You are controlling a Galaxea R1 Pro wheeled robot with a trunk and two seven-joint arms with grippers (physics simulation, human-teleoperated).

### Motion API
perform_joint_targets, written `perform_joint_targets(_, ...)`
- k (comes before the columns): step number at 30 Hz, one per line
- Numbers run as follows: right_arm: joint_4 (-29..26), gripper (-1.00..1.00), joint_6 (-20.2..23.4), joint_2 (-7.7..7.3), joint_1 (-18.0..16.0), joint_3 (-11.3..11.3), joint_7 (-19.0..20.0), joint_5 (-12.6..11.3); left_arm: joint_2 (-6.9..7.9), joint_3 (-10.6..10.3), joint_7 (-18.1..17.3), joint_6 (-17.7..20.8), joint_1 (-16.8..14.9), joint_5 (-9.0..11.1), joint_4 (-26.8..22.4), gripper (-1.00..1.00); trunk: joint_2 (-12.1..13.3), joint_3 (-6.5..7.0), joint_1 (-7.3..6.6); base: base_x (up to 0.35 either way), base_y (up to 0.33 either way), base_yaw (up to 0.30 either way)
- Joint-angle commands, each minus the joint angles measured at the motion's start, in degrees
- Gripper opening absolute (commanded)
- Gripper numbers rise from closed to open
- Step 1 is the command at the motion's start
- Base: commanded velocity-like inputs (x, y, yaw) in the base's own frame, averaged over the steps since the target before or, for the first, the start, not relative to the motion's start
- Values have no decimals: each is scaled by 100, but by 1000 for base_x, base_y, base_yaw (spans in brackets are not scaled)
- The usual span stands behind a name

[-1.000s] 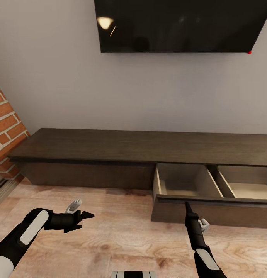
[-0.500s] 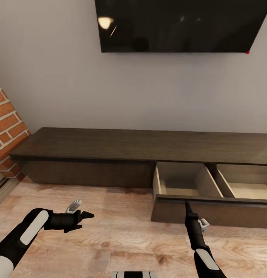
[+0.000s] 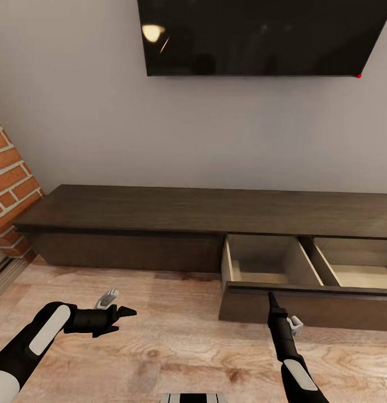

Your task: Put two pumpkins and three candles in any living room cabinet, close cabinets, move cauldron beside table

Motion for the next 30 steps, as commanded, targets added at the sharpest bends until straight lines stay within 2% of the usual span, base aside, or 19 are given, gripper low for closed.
perform_joint_targets(1,80,-100,18,-2,3,-42,-170,-35,1,1,1,1,1,-1,-2,100,1,-1,1,-3,0,0)
perform_joint_targets(10,80,-100,18,-2,3,-39,-178,-35,1,1,1,1,1,2,-2,100,1,-1,1,0,0,0)
perform_joint_targets(11,80,100,18,-2,3,-39,-183,-35,1,1,1,1,1,3,-2,100,1,-1,1,0,0,0)
perform_joint_targets(22,80,100,192,-11,3,-48,-179,-35,1,1,1,1,1,3,-2,100,1,-1,1,-10,0,0)
perform_joint_targets(30,80,100,208,-32,4,-43,-206,-18,1,1,1,1,1,3,-2,100,1,-1,1,-157,0,0)
